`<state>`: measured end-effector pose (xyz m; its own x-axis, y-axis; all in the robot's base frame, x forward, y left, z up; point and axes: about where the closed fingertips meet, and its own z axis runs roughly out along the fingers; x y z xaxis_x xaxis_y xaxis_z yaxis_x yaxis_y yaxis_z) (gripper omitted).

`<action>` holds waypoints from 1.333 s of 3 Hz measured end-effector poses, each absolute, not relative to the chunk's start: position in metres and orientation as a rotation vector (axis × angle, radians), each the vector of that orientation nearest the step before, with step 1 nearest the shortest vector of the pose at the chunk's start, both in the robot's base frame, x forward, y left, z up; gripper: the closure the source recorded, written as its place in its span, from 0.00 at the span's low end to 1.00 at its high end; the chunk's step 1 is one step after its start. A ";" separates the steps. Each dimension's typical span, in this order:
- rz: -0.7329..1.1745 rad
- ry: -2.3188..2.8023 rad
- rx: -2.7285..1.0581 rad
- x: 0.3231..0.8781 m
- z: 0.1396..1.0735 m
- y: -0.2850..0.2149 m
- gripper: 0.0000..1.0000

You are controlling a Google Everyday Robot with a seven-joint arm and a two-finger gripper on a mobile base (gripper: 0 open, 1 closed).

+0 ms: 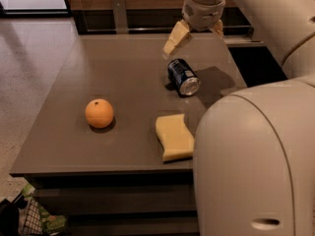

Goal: Place pepsi can upright

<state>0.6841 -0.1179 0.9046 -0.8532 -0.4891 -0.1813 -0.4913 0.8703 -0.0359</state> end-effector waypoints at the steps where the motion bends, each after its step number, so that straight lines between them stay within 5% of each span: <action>1: -0.009 2.905 -0.728 0.686 0.891 -0.114 0.00; 4: -0.028 2.993 -0.683 0.675 0.860 -0.101 0.00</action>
Offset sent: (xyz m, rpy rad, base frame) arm -0.0278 -0.0007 -0.0344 -0.1057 0.1682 -0.1148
